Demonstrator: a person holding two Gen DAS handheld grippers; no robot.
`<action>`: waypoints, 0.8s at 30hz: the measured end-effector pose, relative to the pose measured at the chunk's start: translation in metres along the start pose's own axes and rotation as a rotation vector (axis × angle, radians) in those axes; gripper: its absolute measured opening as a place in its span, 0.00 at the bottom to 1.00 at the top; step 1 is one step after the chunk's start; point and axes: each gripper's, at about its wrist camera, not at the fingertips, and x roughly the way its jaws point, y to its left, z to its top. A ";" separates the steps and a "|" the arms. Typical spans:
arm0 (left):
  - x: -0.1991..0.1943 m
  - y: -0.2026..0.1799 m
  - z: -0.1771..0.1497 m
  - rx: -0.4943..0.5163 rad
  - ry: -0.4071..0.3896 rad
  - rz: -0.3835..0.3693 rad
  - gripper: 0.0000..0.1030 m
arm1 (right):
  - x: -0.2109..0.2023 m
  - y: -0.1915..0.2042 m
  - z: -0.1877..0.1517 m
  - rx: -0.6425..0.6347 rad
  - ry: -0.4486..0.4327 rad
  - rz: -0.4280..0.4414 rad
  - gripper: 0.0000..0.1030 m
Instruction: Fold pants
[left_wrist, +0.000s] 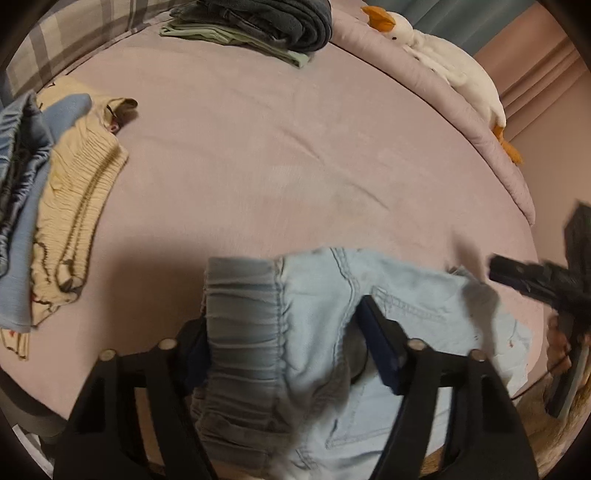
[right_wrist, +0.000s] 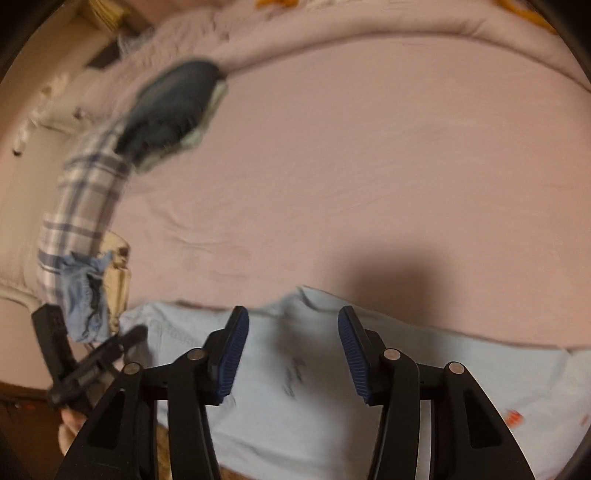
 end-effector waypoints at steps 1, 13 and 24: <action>0.000 0.001 -0.002 0.006 -0.012 -0.002 0.58 | 0.014 0.003 0.004 -0.007 0.023 -0.026 0.50; -0.043 -0.009 -0.012 0.048 -0.154 0.003 0.30 | -0.008 0.009 -0.002 -0.044 -0.058 -0.056 0.09; -0.012 0.008 -0.006 0.057 -0.114 0.104 0.34 | 0.034 0.028 0.005 -0.062 -0.065 -0.121 0.08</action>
